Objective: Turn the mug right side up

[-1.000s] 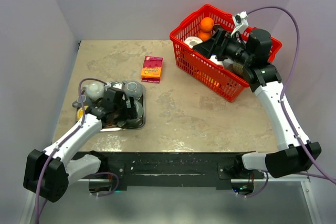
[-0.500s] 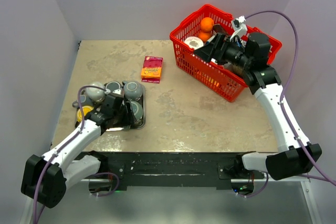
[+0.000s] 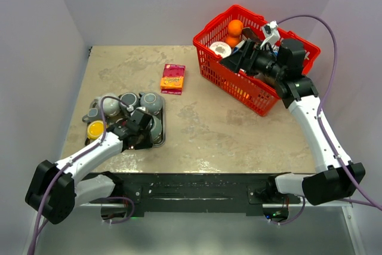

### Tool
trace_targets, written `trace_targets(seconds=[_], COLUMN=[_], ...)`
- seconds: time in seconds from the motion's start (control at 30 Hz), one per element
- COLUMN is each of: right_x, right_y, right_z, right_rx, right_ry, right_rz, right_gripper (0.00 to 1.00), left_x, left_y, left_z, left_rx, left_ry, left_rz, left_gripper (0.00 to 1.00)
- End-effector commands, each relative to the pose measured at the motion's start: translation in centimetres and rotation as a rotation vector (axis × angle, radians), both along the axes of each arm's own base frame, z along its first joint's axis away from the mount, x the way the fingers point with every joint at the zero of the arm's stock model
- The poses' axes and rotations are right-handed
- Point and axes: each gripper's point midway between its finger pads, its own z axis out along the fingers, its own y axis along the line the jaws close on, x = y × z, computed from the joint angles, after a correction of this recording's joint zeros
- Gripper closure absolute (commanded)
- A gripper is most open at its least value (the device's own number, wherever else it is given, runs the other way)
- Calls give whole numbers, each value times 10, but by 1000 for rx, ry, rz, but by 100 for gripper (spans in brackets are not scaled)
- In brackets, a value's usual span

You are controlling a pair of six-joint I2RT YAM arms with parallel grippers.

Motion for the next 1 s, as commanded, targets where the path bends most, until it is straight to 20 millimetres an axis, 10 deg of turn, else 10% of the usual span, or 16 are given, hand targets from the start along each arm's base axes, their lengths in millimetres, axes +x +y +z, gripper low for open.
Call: trace_targets(seconds=[0.0,0.4,0.97], right_x=[-9,-11,-13], right_y=[0,-1,-1], right_z=[9,6,-1], right_rx=[13,14,12], right_ry=[-32,-23,-5], right_rz=[-2,-7,-4], right_gripper=[5,5,6], left_x=[17,22,30], left_y=[7,7,2], left_z=[20,28,35], left_rx=[44,48,57], left_ry=[-82,-127,-168], left_rz=[70,79,38], left_gripper=[73,46,100])
